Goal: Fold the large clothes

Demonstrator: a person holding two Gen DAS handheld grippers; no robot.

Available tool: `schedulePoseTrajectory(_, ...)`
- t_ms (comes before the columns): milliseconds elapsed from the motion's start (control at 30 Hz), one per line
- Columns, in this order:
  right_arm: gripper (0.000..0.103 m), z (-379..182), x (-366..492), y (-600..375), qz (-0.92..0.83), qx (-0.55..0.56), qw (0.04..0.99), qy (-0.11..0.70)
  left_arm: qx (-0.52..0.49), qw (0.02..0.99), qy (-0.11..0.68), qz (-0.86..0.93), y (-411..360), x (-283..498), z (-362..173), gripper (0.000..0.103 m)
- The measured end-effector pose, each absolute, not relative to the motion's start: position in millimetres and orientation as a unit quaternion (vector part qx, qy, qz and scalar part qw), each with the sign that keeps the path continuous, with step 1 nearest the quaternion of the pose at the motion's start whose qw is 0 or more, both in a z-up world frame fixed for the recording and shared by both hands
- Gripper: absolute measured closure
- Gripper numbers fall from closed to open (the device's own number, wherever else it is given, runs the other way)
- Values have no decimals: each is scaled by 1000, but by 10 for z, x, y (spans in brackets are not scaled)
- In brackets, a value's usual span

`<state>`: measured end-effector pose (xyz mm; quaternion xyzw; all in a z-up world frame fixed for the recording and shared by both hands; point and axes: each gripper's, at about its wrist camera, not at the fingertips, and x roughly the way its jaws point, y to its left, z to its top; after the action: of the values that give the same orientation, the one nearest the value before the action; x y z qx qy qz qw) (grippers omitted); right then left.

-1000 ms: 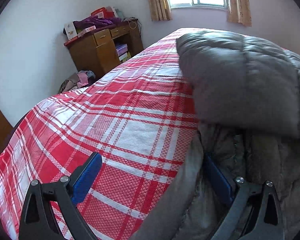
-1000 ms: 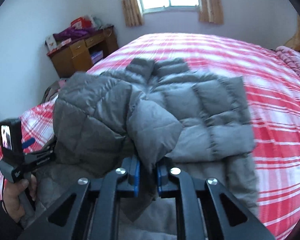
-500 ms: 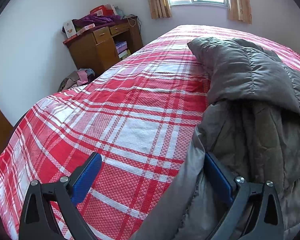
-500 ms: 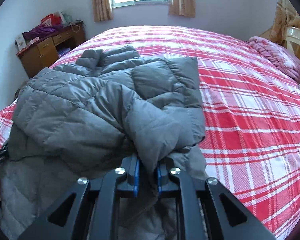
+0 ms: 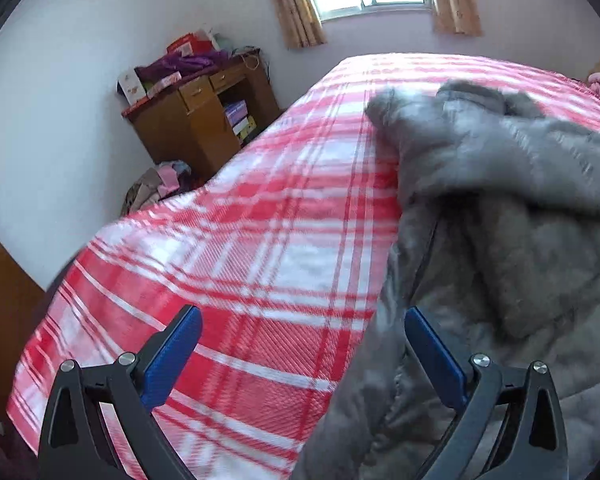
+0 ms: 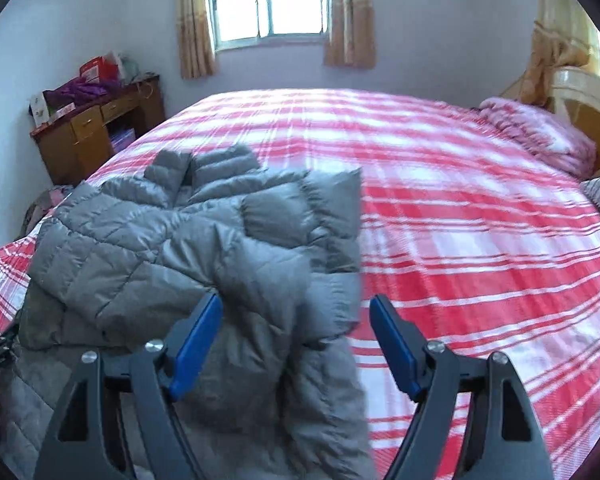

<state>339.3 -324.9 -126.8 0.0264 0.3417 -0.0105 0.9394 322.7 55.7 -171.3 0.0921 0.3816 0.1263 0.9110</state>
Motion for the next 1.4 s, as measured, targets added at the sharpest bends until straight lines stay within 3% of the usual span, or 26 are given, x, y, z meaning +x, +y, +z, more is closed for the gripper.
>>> schedulePoseTrajectory(100, 41, -1127, 3400, -3252, -9, 21, 941, 338, 61, 914, 389, 96, 489, 3338, -1315, 2)
schedulePoseTrajectory(200, 42, -1027, 3525, -3210, -1, 38, 942, 334, 33, 915, 397, 65, 346, 3563, -1021, 2)
schedulePoseTrajectory(333, 42, -999, 3716, -3003, 16, 41, 946, 322, 15, 934, 352, 56, 28, 3952, -864, 2)
schedulePoseTrajectory(467, 42, -1134, 3952, -2752, 34, 33, 948, 315, 20, 942, 320, 93, -227, 4330, -1207, 2)
schedulePoseTrajectory(700, 42, -1594, 4200, -2687, 40, 35, 937, 344, -9, 908, 405, 103, -159, 4746, -2029, 2)
schedulePoseTrajectory(867, 42, -1796, 4237, -2693, 44, 35, 934, 353, -41, 902, 420, 90, -83, 4784, -2118, 1)
schedulePoseTrajectory(1400, 41, -1994, 4408, -2660, 31, 29, 912, 408, -8, 893, 437, 105, -210, 4859, -2207, 1)
